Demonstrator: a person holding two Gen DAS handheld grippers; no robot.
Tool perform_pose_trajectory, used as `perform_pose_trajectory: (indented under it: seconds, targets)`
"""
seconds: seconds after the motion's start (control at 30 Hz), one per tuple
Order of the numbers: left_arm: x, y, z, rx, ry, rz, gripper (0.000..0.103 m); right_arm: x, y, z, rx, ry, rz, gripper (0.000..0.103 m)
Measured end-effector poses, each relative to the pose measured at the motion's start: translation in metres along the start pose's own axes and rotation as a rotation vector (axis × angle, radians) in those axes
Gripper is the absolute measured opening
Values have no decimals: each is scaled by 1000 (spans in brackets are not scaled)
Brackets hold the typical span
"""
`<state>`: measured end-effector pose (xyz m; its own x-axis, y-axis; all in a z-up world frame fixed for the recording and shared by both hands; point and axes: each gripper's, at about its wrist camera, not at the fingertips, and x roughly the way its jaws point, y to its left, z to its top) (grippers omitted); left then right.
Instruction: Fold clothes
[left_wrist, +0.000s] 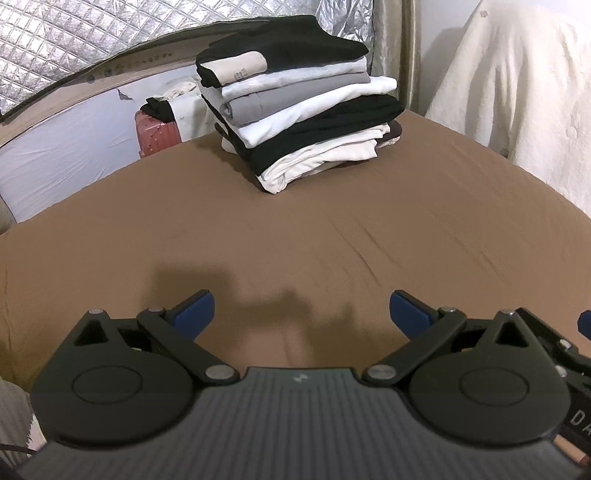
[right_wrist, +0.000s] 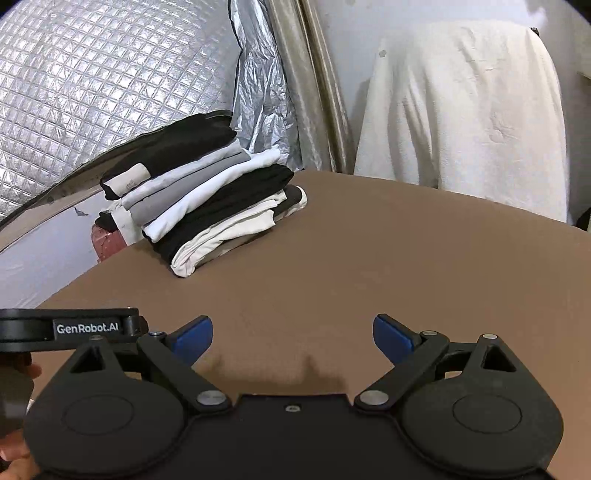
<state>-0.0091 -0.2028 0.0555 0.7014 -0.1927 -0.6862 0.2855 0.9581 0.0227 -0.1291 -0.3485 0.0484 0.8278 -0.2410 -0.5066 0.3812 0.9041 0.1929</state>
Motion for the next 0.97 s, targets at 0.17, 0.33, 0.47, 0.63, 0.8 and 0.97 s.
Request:
perform_pose_trajectory:
  seconds: [0.17, 0.33, 0.47, 0.63, 0.8, 0.97]
  targets:
    - [1, 1, 1, 0, -3, 4, 103, 2, 2, -1, -5, 3, -4, 96]
    - [3, 4, 1, -8, 3, 3, 103, 1, 5, -2, -15, -1, -4, 96]
    - [4, 5, 1, -11, 6, 5, 103, 1, 6, -3, -20, -3, -4, 96]
    - [4, 6, 0, -14, 9, 9, 103, 1, 8, -4, -21, -4, -6, 96]
    - [4, 7, -1, -15, 6, 15, 103, 0, 10, -4, -20, -4, -8, 96]
    - [4, 7, -1, -15, 3, 23, 103, 0, 11, -4, -20, -4, -10, 96]
